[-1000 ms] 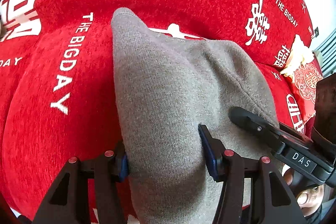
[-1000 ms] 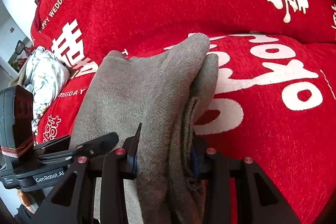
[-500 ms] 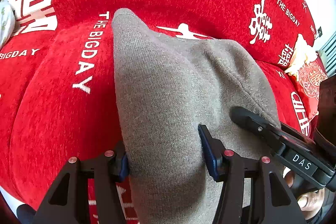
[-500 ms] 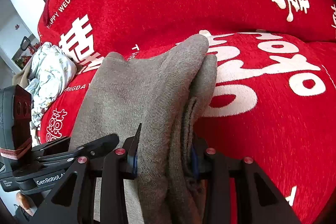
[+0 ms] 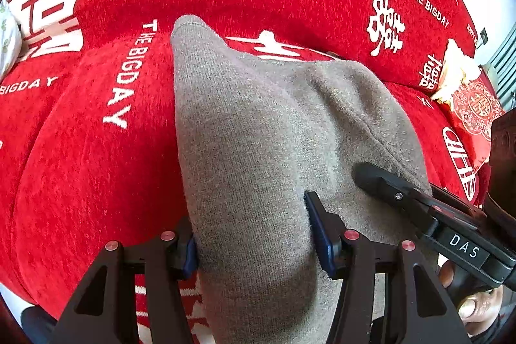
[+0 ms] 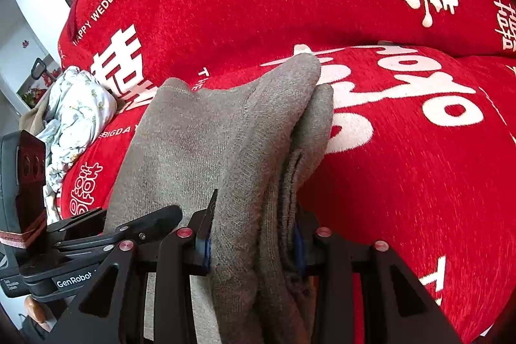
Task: Fold small clothes
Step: 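Hold the folded sweater edge with both grippers, pressing it flat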
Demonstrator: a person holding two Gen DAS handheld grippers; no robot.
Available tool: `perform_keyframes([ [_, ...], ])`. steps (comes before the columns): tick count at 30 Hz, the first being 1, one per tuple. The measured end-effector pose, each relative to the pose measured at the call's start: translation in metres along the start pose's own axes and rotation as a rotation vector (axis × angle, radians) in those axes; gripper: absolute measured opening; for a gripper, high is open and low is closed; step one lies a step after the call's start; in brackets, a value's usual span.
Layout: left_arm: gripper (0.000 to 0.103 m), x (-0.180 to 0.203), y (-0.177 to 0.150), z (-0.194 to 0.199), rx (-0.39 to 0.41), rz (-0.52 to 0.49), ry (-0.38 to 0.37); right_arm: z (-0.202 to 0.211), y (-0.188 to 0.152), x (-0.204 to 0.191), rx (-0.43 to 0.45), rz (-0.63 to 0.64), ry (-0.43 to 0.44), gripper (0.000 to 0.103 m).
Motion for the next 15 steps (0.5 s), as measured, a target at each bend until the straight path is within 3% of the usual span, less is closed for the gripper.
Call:
perform_keyframes([
  [15,0.058,0.001,-0.022,0.002,0.04,-0.027,0.017,-0.001,-0.021,0.001,0.009,0.014,-0.001,0.039],
])
Point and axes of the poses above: each gripper's, at about its wrist camera, not at the fingertips, and z roughly against the way its jaws point, x to its right, y to its top, the point moved 1 cm from there along -z, roughly the way its jaws point, and after that the axes turned 1 degree about x, right-handed, at the moved point
